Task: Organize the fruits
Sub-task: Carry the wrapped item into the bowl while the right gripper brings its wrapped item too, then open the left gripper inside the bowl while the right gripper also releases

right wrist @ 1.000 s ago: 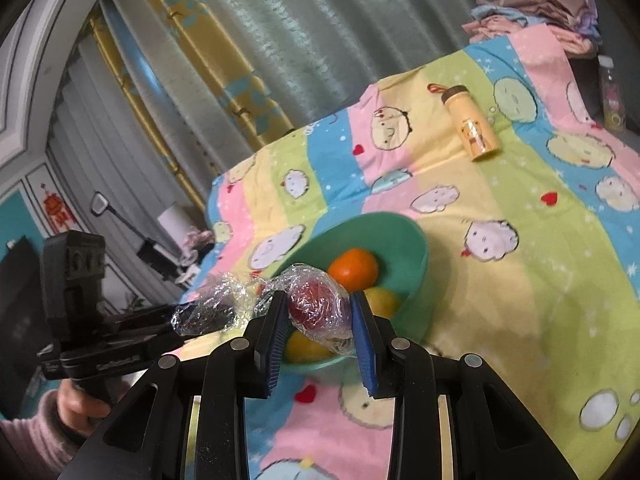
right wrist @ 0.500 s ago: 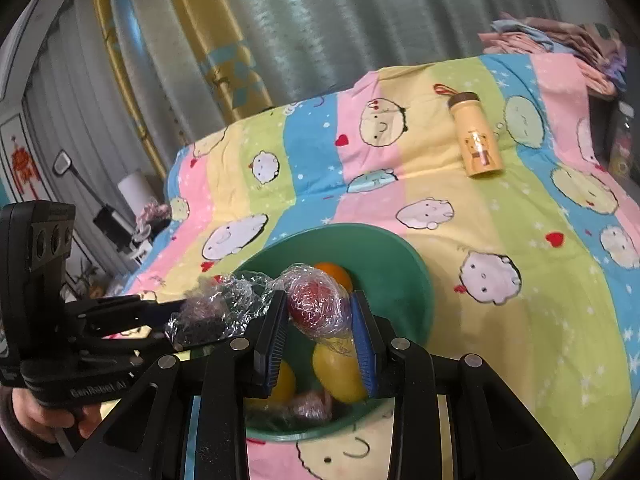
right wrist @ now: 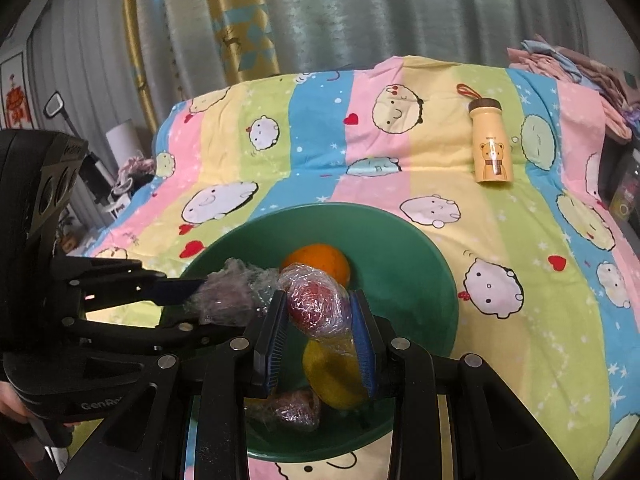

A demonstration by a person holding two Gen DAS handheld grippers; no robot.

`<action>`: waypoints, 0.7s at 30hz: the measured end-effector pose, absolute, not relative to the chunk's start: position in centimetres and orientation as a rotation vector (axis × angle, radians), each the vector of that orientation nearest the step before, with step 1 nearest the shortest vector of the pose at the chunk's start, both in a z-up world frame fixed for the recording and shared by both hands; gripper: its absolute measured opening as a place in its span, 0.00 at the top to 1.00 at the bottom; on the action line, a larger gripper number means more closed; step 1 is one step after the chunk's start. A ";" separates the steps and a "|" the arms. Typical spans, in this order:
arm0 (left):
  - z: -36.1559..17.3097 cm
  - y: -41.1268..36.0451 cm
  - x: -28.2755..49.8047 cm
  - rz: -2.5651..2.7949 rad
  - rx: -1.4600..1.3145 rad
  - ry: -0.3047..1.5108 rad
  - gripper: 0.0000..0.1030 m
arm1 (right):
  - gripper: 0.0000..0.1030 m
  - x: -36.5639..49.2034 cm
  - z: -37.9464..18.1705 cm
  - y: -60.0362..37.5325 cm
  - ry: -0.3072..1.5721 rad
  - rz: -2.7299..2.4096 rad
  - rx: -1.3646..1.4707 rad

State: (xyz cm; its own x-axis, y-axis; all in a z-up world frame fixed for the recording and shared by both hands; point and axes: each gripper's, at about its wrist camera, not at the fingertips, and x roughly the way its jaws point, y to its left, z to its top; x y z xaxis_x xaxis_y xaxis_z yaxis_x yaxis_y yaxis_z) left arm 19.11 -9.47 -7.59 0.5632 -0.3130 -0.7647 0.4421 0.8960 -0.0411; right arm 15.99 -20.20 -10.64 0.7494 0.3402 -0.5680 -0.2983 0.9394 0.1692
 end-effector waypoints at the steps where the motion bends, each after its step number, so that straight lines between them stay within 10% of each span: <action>1: -7.6 -9.4 19.2 -0.448 0.160 0.867 0.67 | 0.67 16.0 -10.6 -20.2 0.635 0.350 0.069; 21: -8.7 -10.2 19.7 -0.415 0.211 0.912 0.67 | 0.67 16.0 -10.7 -19.8 0.646 0.307 0.029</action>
